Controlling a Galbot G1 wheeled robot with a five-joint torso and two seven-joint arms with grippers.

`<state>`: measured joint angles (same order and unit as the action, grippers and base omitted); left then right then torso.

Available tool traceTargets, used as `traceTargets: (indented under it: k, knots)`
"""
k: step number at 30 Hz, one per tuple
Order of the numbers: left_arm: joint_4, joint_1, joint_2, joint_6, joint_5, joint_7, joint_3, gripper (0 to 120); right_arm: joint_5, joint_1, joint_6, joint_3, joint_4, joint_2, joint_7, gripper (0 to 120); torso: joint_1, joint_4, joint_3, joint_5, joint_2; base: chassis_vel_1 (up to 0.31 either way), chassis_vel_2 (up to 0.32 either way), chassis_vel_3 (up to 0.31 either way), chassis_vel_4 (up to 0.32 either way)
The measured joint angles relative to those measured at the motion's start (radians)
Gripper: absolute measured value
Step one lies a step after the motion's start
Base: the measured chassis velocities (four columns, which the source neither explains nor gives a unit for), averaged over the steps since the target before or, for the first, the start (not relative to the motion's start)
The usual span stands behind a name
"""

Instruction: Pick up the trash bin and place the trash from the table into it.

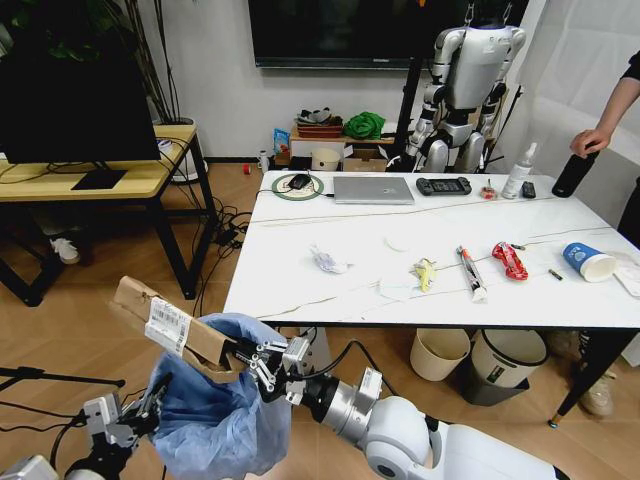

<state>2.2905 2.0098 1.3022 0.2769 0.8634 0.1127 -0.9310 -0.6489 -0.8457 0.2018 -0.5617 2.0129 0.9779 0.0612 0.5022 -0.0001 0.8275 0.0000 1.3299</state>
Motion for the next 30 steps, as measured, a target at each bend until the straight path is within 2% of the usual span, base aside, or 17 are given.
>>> traceTargets:
  k: [11, 14, 15, 20, 21, 26, 27, 30]
  knots:
    - [0.005, 0.009, 0.001, 0.001, -0.004, 0.005, -0.018, 0, 0.024, 0.005, 0.014, -0.008, -0.041, 0.022, 0.003, 0, 0.000, 0.0002, 0.000, 0.0000, 0.000, 0.000, 0.000, 0.000, 0.000]
    - [0.017, 0.010, -0.005, 0.003, 0.019, 0.000, -0.039, 0, 0.052, -0.019, 0.025, -0.003, -0.044, 0.014, 0.007, 11, 0.000, 0.0001, 0.000, 0.0000, 0.000, 0.000, 0.000, 0.000, 0.000]
    - [0.017, 0.010, -0.005, 0.003, 0.019, 0.000, -0.039, 0, 0.052, -0.019, 0.025, -0.003, -0.044, 0.014, 0.007, 11, 0.000, 0.0001, 0.000, 0.0000, 0.000, 0.000, 0.000, 0.000, 0.000]
    - [0.033, 0.011, -0.020, 0.010, 0.035, -0.011, -0.065, 0, 0.084, -0.054, 0.049, 0.024, -0.051, 0.000, 0.017, 33, 0.000, 0.0000, 0.000, 0.0002, 0.000, 0.000, 0.000, 0.000, 0.000]
    - [0.033, 0.011, -0.020, 0.010, 0.035, -0.011, -0.065, 0, 0.084, -0.054, 0.049, 0.024, -0.051, 0.000, 0.017, 33, 0.000, 0.0000, 0.000, 0.0002, 0.000, 0.000, 0.000, 0.000, 0.000]
    - [0.034, 0.010, -0.019, 0.013, 0.039, -0.014, -0.067, 0, 0.091, -0.078, 0.059, 0.065, -0.032, -0.025, 0.035, 54, 0.000, 0.0001, 0.000, 0.0001, 0.000, 0.000, 0.000, 0.000, 0.000]
    - [0.034, 0.010, -0.019, 0.013, 0.039, -0.014, -0.067, 0, 0.091, -0.078, 0.059, 0.065, -0.032, -0.025, 0.035, 54, 0.000, 0.0001, 0.000, 0.0001, 0.000, 0.000, 0.000, 0.000, 0.000]
    - [0.034, 0.006, -0.016, 0.015, 0.041, -0.017, -0.062, 0, 0.093, -0.087, 0.062, 0.075, -0.024, -0.036, 0.040, 67, 0.000, 0.0000, 0.000, 0.0000, 0.000, 0.000, 0.000, 0.000, 0.000]
